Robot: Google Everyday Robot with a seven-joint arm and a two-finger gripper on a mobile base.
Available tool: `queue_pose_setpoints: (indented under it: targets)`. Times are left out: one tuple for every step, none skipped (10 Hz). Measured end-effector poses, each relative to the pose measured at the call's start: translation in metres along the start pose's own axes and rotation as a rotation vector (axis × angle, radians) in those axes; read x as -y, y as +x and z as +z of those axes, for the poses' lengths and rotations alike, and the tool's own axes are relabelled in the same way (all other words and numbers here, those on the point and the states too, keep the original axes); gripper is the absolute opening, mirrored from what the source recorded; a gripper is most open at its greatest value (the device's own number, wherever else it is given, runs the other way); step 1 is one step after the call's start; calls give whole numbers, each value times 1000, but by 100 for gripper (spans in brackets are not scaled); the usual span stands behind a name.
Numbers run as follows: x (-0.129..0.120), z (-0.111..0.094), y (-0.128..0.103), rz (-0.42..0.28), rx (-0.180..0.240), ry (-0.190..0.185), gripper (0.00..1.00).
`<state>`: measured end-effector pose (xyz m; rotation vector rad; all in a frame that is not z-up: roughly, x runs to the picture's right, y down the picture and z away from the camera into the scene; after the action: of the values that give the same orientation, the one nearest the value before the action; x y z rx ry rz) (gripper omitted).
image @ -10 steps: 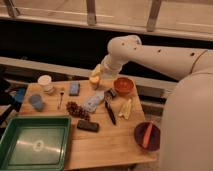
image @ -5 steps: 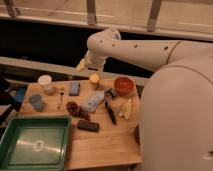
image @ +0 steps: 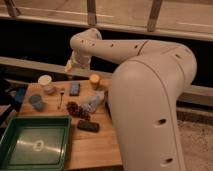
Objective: Wipe red bowl with sponge
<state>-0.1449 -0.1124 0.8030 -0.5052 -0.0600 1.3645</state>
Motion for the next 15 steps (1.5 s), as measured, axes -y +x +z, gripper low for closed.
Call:
queue_pose_setpoints:
  targets:
    - [-2,10,-1,-9,-21,-8,76]
    - [-4,20,-3,-19,-37,-4,76]
    - [-10,28,-7,-34,-48,0,76]
    - [-13,37,-13,-45,-58,2,76]
    - [-9,44,-18,-44,-64,2,76]
    - [-2,52,-25,-33,-72,-5,76]
    - [2,64,-30,-13,-86,-33,76]
    - [9,77,-32,21,-109,-87,76]
    - [12,81,-32,34,-124,-117,76]
    - [18,86,-32,57,-143,-171,76]
    - [19,91,-31,66,-155,-208,76]
    - [19,92,-31,69,-158,-223,76]
    - [20,92,-31,67,-158,-217,76]
    - [19,92,-30,71,-160,-208,76]
    - [17,96,-26,73,-166,-200,76]
